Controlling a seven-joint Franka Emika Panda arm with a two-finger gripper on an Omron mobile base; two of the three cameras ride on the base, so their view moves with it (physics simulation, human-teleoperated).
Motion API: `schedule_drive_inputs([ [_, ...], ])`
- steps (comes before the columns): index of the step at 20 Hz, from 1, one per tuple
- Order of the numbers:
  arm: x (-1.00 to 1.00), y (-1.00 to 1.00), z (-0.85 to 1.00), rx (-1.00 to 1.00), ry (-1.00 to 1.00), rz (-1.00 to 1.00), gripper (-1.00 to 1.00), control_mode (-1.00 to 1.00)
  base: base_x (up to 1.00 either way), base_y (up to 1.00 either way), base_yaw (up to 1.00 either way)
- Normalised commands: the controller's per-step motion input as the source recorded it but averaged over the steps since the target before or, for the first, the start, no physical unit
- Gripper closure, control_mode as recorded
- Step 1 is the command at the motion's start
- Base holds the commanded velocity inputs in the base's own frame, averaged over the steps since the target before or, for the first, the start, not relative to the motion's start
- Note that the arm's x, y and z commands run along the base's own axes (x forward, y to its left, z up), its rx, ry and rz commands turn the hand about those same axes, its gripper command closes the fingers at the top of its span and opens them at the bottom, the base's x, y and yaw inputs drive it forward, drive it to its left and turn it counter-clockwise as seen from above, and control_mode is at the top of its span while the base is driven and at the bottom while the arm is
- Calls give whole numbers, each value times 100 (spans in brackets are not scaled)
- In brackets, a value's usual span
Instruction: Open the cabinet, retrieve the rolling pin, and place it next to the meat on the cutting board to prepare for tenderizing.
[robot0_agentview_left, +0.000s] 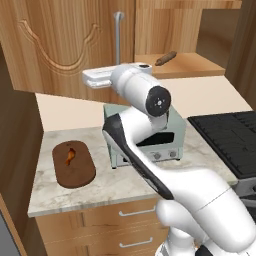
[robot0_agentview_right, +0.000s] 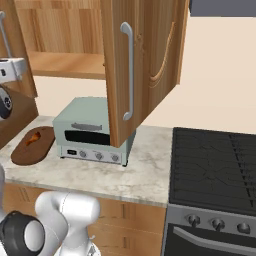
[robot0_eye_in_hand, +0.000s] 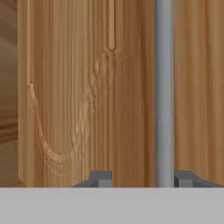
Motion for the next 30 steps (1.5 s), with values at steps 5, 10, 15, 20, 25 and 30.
schedule_drive_inputs([
  [5,-78,96,0,0,0,1,100,-100,0,0,0],
  [10,-72,100,0,0,0,2,-100,-100,0,0,0],
  [15,-30,63,0,0,4,3,-100,-100,0,0,0],
  [20,-16,0,-3,2,-3,1,-100,-100,0,0,0],
  [25,-88,4,-1,4,-17,4,-100,-100,0,0,0],
  [30,-90,0,0,6,-19,4,-100,-100,0,0,0],
])
